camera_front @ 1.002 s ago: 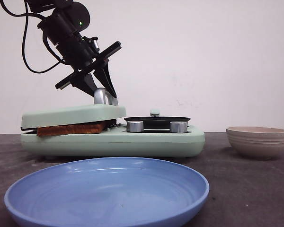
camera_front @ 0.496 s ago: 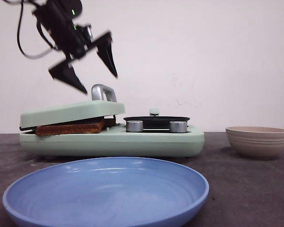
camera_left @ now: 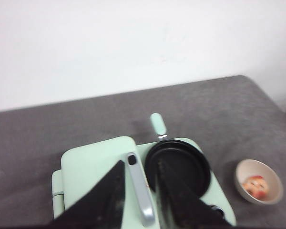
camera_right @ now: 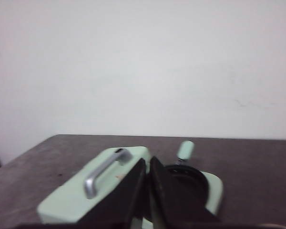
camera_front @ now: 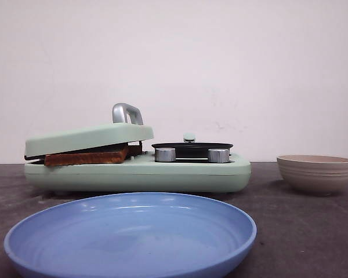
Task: Make breakfast with bread and shrimp
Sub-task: 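Release the lid handle and raise the left gripper away, then grasp the rim of the cream shrimp bowl with the right gripper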
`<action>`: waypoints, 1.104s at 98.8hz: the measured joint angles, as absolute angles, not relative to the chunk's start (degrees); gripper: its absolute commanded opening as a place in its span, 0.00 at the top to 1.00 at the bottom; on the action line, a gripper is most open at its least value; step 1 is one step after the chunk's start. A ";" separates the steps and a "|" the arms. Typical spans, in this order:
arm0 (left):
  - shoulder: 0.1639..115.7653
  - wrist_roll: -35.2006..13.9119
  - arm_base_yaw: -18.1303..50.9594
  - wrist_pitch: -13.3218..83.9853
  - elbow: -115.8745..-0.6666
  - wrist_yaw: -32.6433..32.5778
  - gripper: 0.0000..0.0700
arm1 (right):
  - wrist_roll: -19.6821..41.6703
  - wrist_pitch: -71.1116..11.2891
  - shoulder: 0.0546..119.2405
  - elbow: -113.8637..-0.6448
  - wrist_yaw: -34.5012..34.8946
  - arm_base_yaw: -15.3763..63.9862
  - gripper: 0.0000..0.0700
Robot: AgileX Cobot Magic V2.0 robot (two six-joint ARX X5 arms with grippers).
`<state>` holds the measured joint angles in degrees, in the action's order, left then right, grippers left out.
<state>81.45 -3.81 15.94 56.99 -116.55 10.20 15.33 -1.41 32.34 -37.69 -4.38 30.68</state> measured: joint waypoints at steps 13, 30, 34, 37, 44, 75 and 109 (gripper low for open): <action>71.22 -2.33 17.21 57.87 -112.84 10.20 0.99 | 16.99 -5.56 32.40 -37.69 -6.15 27.29 0.99; 55.99 -0.73 18.76 58.17 -102.63 10.15 0.99 | 20.25 -11.11 34.54 -38.20 -5.98 20.21 0.99; 52.47 -0.45 19.00 58.39 -99.77 10.15 0.99 | 21.08 -12.47 35.83 -38.98 -5.21 18.06 0.99; 49.82 -0.30 19.05 58.65 -97.69 10.22 0.99 | 21.54 -13.56 37.12 -39.90 -4.16 16.40 0.99; 44.38 -0.08 19.05 59.20 -93.08 10.17 0.99 | 22.13 -17.10 40.82 -43.07 -1.06 12.60 0.99; 33.04 0.08 19.05 60.75 -84.23 9.98 0.99 | 15.62 -39.35 67.33 -65.71 9.50 -0.56 0.75; 32.67 0.54 19.77 61.36 -84.07 9.96 0.99 | 8.88 -42.59 90.70 -74.56 10.52 -2.04 0.54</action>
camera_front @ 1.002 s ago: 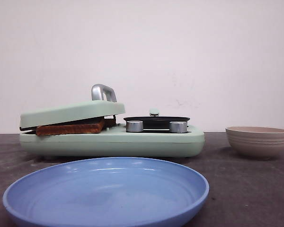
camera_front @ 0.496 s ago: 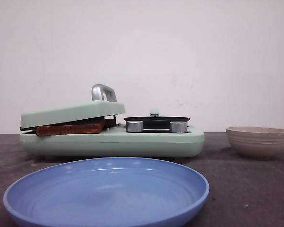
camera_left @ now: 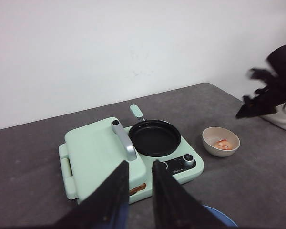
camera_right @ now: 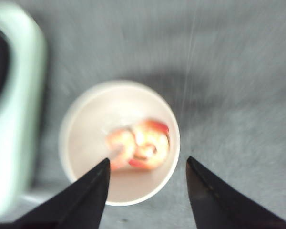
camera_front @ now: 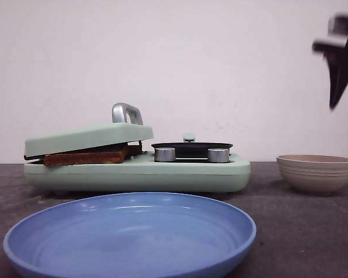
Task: Make breakfast with bread and shrimp
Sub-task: 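Grasp the rim of the cream shrimp bowl with the right gripper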
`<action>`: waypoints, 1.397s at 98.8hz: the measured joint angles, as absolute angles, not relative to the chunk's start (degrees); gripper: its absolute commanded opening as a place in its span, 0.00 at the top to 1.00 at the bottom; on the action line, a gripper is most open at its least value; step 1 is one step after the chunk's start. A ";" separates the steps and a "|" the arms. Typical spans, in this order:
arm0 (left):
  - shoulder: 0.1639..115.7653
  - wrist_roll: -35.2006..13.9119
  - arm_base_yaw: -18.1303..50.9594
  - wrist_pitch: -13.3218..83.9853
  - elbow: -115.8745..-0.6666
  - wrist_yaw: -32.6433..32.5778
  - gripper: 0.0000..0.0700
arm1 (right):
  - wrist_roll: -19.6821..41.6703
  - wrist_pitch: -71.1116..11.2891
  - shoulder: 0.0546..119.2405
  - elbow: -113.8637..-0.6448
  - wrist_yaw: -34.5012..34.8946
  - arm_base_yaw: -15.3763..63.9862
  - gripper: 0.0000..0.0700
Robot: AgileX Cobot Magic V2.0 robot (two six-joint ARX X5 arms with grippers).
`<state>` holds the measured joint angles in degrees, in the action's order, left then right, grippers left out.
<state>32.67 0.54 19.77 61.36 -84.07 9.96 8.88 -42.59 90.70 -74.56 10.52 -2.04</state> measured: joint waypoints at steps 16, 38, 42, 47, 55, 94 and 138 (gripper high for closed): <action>32.67 0.54 19.77 61.36 -84.07 9.93 0.99 | 6.22 -41.82 96.68 -74.56 10.50 -2.09 0.54; 32.67 0.51 19.77 61.36 -84.07 9.93 0.99 | 5.50 -36.86 100.68 -74.59 10.46 -3.49 0.55; 32.67 0.51 19.77 61.36 -84.07 9.96 0.99 | 5.34 -35.86 100.84 -74.59 10.44 -3.75 0.55; 32.67 0.51 19.77 61.36 -84.07 9.93 0.99 | 5.32 -34.74 101.03 -74.61 10.44 -4.14 0.55; 32.67 0.51 19.77 61.36 -84.07 9.93 0.99 | 5.32 -33.54 101.49 -74.65 10.50 -4.64 0.55; 32.67 0.49 19.77 61.34 -84.07 9.93 0.99 | 5.37 -30.46 106.48 -74.76 17.93 -6.15 0.62; 32.67 -0.84 19.75 61.10 -84.07 9.93 0.99 | 6.61 -26.11 109.54 -74.83 19.40 -6.44 0.64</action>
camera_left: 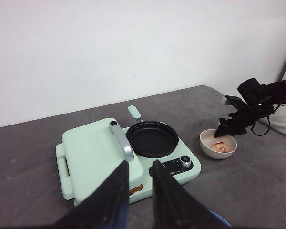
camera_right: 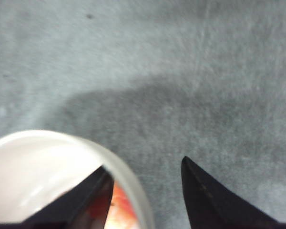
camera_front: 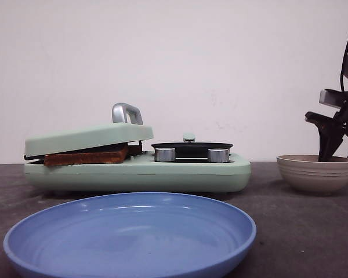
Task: Make breakfast with bread and shrimp
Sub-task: 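Grasp the rim of the cream shrimp bowl with the right gripper, then lift the shrimp bowl with the right gripper over the frying pan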
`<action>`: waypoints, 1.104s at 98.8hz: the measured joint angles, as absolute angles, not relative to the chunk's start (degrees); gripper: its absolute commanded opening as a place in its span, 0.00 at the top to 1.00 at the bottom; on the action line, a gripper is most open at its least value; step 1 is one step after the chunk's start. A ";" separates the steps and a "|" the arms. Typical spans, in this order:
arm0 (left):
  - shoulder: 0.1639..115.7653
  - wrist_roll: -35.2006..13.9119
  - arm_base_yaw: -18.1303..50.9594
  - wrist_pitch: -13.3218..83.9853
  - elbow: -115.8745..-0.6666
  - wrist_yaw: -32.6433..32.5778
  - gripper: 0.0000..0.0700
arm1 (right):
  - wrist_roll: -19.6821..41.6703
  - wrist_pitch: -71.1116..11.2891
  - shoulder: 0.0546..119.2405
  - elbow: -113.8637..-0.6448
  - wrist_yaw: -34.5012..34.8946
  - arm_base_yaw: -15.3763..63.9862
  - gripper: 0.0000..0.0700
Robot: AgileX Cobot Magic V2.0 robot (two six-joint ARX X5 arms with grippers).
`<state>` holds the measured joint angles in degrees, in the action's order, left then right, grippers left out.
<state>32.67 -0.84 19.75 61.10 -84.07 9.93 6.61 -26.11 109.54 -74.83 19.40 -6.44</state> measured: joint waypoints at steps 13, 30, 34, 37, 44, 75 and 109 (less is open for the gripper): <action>32.67 -0.84 19.75 61.12 -84.07 9.96 0.99 | 7.33 -26.04 110.30 -74.83 19.53 -6.48 0.95; 32.67 -0.84 19.75 61.10 -84.07 9.96 0.99 | 7.75 -25.45 110.30 -74.85 21.12 -6.48 1.00; 32.67 -0.84 19.75 61.12 -84.07 9.93 0.99 | 7.75 -25.43 110.30 -74.85 21.34 -6.48 1.00; 32.67 -0.84 19.75 61.12 -84.07 9.93 0.99 | 7.75 -25.32 110.30 -74.85 21.50 -6.48 1.00; 32.67 -0.84 19.75 61.10 -84.07 9.93 0.99 | 7.81 -24.51 110.30 -74.85 23.07 -6.48 1.00; 32.67 -0.82 19.75 61.12 -84.07 9.96 0.99 | 12.53 -11.57 102.00 -75.07 28.12 -4.16 1.00; 32.67 -0.32 19.75 61.08 -84.07 9.96 0.99 | 17.87 3.07 97.67 -76.20 28.67 11.29 1.00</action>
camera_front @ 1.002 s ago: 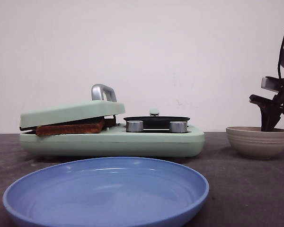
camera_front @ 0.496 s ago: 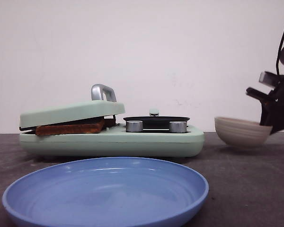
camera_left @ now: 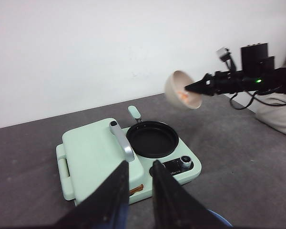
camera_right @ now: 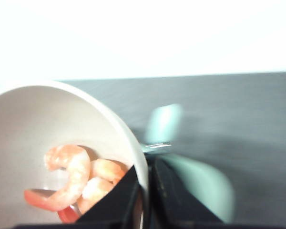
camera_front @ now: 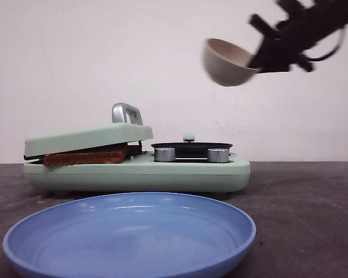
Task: Make breakfast with bread and shrimp
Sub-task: 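Lift the shrimp bowl with the right gripper over the frying pan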
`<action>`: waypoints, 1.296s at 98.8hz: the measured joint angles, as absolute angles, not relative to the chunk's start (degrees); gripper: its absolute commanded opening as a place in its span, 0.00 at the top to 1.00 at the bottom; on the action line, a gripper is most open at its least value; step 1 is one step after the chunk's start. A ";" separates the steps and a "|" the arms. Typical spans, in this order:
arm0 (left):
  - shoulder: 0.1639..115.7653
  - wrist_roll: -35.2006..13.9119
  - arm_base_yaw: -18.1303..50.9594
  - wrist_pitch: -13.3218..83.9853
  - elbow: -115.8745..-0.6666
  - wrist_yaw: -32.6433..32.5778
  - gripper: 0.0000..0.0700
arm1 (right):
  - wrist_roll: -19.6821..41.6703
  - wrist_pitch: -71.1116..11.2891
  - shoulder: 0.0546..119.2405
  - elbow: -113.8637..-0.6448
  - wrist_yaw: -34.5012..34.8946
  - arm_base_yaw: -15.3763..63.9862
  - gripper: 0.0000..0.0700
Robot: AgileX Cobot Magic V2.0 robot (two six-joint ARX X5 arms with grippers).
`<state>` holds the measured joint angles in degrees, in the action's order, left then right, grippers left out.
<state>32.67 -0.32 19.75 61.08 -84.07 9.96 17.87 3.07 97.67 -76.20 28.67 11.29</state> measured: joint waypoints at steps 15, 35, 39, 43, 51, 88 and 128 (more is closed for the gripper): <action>32.67 0.10 19.75 61.08 -84.07 9.96 0.99 | 15.40 3.79 98.02 -76.20 19.22 18.55 1.00; 32.67 0.10 19.75 61.10 -84.07 9.96 0.99 | 7.75 4.97 98.78 -76.18 10.20 22.74 1.00; 32.67 0.10 19.75 61.10 -84.07 9.96 0.99 | 6.28 5.02 98.83 -76.18 8.34 23.07 1.00; 32.67 0.10 19.75 61.10 -84.07 9.96 0.99 | 4.86 4.99 98.83 -76.18 6.92 23.38 1.00; 32.67 0.10 19.75 61.10 -84.07 9.96 0.99 | 2.28 4.99 98.85 -76.18 5.26 23.51 1.00; 32.67 0.10 19.75 61.63 -84.07 9.96 0.99 | -9.78 6.33 98.85 -76.18 -14.57 24.47 1.00; 32.67 0.10 19.75 62.52 -84.07 9.96 0.99 | -26.37 17.32 98.94 -76.14 -19.09 28.80 1.00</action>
